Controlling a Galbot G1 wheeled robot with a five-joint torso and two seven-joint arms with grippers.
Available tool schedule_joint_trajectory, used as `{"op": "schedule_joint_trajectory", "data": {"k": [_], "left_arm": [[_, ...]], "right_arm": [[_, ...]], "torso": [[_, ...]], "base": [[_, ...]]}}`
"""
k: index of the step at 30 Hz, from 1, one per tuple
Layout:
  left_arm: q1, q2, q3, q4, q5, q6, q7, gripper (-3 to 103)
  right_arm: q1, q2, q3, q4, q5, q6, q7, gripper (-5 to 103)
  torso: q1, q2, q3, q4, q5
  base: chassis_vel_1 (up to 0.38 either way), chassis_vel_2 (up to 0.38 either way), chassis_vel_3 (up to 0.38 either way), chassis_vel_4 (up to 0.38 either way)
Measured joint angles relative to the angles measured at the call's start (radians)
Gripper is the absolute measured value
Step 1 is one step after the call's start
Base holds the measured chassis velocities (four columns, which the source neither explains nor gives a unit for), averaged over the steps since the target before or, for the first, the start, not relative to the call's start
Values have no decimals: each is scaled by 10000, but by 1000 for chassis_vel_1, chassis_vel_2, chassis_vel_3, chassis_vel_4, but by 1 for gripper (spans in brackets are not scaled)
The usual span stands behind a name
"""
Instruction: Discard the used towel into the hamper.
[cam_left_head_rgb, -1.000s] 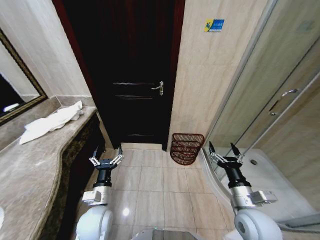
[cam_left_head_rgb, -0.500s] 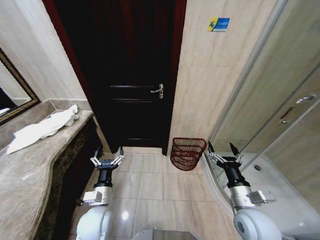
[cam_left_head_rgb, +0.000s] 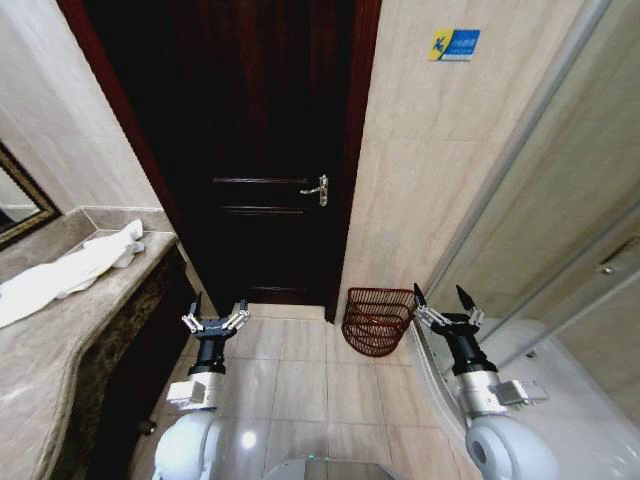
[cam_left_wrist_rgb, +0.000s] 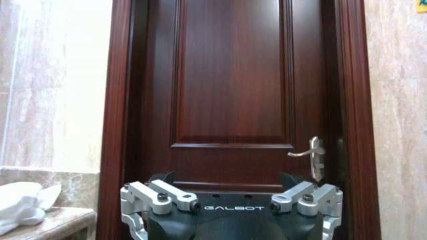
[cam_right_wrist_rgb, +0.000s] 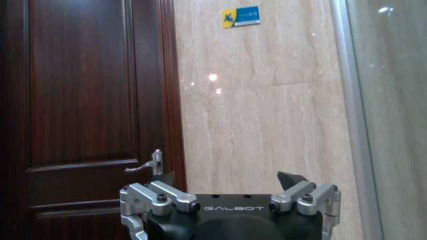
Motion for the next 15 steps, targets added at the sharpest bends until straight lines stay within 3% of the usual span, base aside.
{"op": "schedule_joint_trajectory", "data": {"k": [15], "left_arm": [[-91,0,-37,99,-49,20,-13,100]], "right_arm": [[92,-26,-34,-96,25,25,-25,100]], "torso": [[0,0,0,-2,0]], "base": [[-162,162,166,-162]]}}
